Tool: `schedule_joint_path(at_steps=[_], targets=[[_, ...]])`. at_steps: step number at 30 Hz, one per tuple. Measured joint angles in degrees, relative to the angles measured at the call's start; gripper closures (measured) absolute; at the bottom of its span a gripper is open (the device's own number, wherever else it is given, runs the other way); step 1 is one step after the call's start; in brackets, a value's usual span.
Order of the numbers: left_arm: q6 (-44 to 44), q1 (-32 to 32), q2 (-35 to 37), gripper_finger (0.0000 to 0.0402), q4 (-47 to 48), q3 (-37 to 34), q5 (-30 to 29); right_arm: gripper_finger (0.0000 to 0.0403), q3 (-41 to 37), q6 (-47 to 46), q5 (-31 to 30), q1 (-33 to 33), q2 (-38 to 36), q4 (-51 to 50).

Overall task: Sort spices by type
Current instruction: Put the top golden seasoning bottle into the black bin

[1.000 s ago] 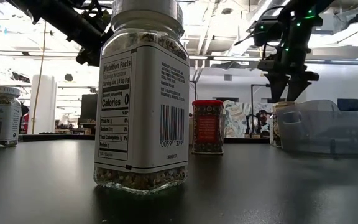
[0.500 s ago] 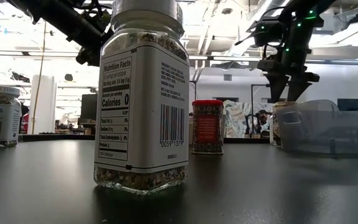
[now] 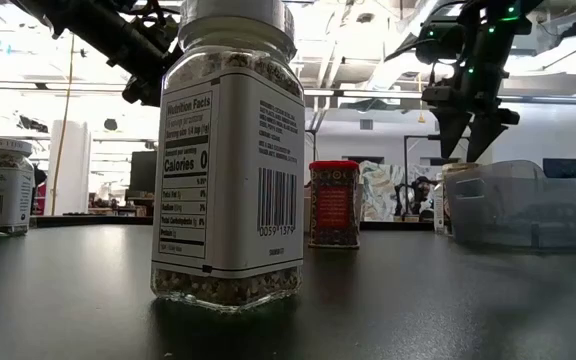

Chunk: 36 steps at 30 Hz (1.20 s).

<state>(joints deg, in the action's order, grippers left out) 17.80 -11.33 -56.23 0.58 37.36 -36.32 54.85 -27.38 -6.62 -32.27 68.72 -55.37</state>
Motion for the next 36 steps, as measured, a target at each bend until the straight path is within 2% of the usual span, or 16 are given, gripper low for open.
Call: schedule_joint_path(at_steps=[6,10,18,25,31,36], targets=[[0.01,0.0,0.0,0.003,0.0,0.0,0.0,0.0019,0.04,-0.02,-0.21,0.0,-0.85,0.07],[0.0,0.0,0.0,0.003,0.0,0.0,0.0,0.0005,0.07,-1.08,-0.21,0.0,-0.89,-0.09],[0.02,0.0,0.0,0.003,0.0,0.0,0.0,0.0013,0.11,-1.11,-0.21,0.0,0.28,-0.32],[0.01,0.0,0.0,0.003,0.02,0.0,0.0,0.0014,-3.91,-1.29,-0.38,1.68,3.62,0.31],[0.0,0.0,0.0,0.003,0.04,0.0,0.0,0.0015,-4.32,-1.58,-0.99,2.51,3.72,3.21],[0.01,-0.01,0.0,0.003,0.04,0.0,0.0,0.0037,-4.35,-1.57,-1.0,2.51,3.72,2.93]])
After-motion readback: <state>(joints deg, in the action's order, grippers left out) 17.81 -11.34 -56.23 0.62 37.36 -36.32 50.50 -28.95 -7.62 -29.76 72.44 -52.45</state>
